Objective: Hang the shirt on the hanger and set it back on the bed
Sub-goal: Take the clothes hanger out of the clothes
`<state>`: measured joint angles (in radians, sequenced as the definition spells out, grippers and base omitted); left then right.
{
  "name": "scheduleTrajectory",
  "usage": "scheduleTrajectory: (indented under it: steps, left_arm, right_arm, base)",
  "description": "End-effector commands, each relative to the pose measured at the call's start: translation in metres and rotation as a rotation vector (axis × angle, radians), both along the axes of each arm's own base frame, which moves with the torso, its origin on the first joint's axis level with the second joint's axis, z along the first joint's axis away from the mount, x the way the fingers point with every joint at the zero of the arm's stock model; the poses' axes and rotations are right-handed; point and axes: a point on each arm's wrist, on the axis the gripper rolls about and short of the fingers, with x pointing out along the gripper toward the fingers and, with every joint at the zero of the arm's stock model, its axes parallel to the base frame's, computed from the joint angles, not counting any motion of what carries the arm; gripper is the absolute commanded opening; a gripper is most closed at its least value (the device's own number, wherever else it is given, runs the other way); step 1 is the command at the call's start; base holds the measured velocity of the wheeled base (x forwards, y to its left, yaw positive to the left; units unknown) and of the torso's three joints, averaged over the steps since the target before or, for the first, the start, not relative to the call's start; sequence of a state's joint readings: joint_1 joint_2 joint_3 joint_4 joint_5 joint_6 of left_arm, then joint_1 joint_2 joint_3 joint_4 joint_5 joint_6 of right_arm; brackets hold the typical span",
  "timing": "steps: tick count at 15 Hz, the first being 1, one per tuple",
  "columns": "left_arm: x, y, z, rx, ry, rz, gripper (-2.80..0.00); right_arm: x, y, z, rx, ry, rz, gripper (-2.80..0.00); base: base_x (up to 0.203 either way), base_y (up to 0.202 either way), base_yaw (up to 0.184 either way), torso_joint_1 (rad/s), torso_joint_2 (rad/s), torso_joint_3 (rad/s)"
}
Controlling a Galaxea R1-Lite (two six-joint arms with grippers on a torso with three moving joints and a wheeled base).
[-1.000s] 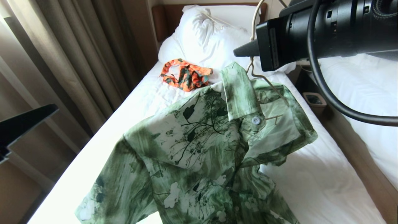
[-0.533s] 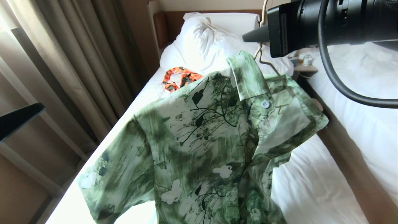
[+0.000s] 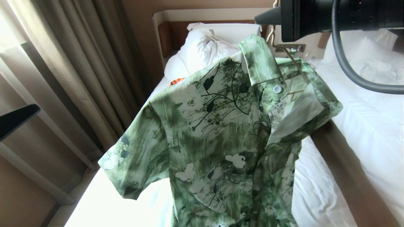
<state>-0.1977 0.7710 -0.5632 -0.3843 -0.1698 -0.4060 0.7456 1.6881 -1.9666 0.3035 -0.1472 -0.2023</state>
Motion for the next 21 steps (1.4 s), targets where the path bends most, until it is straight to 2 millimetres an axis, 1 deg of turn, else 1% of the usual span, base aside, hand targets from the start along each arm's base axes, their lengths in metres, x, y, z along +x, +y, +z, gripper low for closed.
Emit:
scheduleTrajectory:
  steps: [1,4,7,12,15,17,19,21]
  left_arm:
    - [-0.001,0.0,0.0,-0.002,-0.002,0.002,-2.8]
    - [-0.001,0.0,-0.001,-0.002,0.001,0.002,-2.8]
    - [0.0,0.0,-0.001,0.003,0.001,-0.002,-2.8]
    - [0.01,-0.002,-0.004,0.012,0.032,-0.005,-2.8]
    - [0.017,-0.004,-0.004,0.02,0.05,-0.014,-2.8]
    - [0.023,-0.005,-0.006,0.028,0.071,-0.03,-2.8]
    - [0.033,-0.007,-0.007,0.057,0.095,-0.033,-2.8]
    - [0.046,-0.011,-0.01,0.125,0.117,-0.04,-2.8]
  right_arm:
    - [0.004,-0.002,0.001,0.011,-0.016,-0.017,-2.8]
    - [0.01,-0.007,0.004,0.002,-0.062,-0.043,-2.8]
    - [0.015,-0.009,0.002,-0.007,-0.059,-0.06,-2.8]
    - [0.022,-0.013,0.0,-0.011,-0.055,-0.085,-2.8]
    - [0.026,-0.014,-0.001,-0.01,-0.057,-0.096,-2.8]
    - [0.033,-0.014,-0.001,0.009,-0.078,-0.111,-2.8]
    - [0.039,-0.019,0.001,0.029,-0.101,-0.126,-2.8]
    - [0.043,-0.022,0.0,0.017,-0.102,-0.151,-2.8]
  base:
    - [0.0,0.0,0.0,0.238,-0.62,-0.376]
    - [0.0,0.0,0.0,0.217,-0.52,-0.316]
    - [0.0,0.0,0.0,0.159,-0.37,-0.228]
    - [0.0,0.0,0.0,0.143,-0.34,-0.195]
    - [0.0,0.0,0.0,0.148,-0.33,-0.188]
    - [0.0,0.0,0.0,0.137,-0.32,-0.181]
    - [0.0,0.0,0.0,0.023,-0.06,-0.021]
    - [0.0,0.0,0.0,0.0,0.0,0.0]
